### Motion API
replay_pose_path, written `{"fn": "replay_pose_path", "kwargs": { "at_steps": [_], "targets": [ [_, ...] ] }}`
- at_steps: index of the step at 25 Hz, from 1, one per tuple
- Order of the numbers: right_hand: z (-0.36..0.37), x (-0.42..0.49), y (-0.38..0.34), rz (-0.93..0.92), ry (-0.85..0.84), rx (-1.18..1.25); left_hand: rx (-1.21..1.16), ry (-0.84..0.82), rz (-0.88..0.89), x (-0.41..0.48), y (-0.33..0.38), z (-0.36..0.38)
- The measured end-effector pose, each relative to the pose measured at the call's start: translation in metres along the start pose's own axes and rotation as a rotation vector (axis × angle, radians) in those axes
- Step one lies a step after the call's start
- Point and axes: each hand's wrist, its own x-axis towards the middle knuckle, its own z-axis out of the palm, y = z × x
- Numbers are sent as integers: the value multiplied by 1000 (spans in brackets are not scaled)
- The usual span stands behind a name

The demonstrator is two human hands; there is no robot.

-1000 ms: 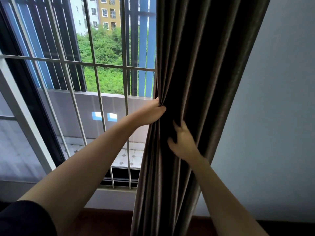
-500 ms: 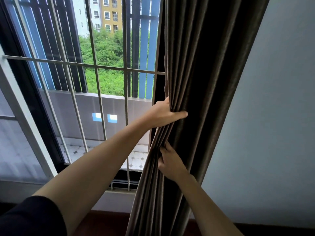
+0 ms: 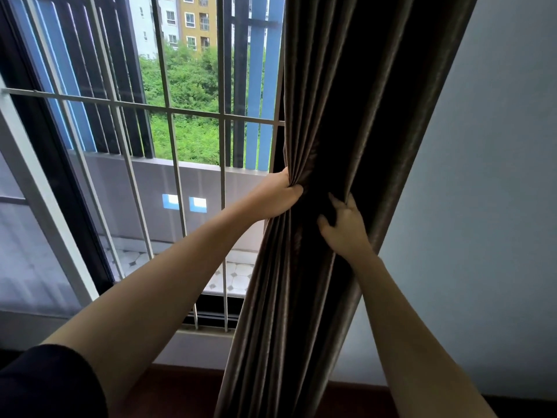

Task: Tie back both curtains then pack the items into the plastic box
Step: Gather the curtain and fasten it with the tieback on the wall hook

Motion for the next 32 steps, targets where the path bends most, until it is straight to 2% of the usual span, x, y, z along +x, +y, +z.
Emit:
{"fn": "replay_pose_path", "kwargs": {
  "at_steps": [3, 6, 17, 21, 22, 23, 24, 26, 27, 28, 30, 32],
  "targets": [
    [32, -33, 7, -68, -215, -48, 11, -1, 8, 5, -1, 3],
    [57, -65, 9, -85, -325, -28, 33, -6, 0, 10, -1, 6],
    [68, -73, 10, -129, -306, -99, -70, -16, -15, 14, 5, 22],
    [58, -73, 7, -142, -418, -168, 31, 73, 7, 17, 5, 29],
    [50, -73, 4, -155, -371, -188, 53, 92, -1, 18, 5, 28],
    [41, -71, 3, -185, -194, -220, 57, 98, -19, 19, 5, 27],
    [27, -68, 2, -184, 87, -232, 55, 93, -41, 18, 5, 26],
    [-10, -58, 2, -73, 617, -95, 43, 72, -60, 16, 5, 25],
    [-32, -50, 2, -29, 698, -12, 34, 65, -59, 14, 6, 25],
    [-48, -40, 7, -22, 649, 34, 26, 59, -62, 14, 7, 26],
    [-65, -21, 20, -37, 353, 39, 12, 41, -56, 14, 7, 28],
    [-58, -12, 34, -19, 130, -38, 15, 24, -49, 15, 8, 30]
  ]
}}
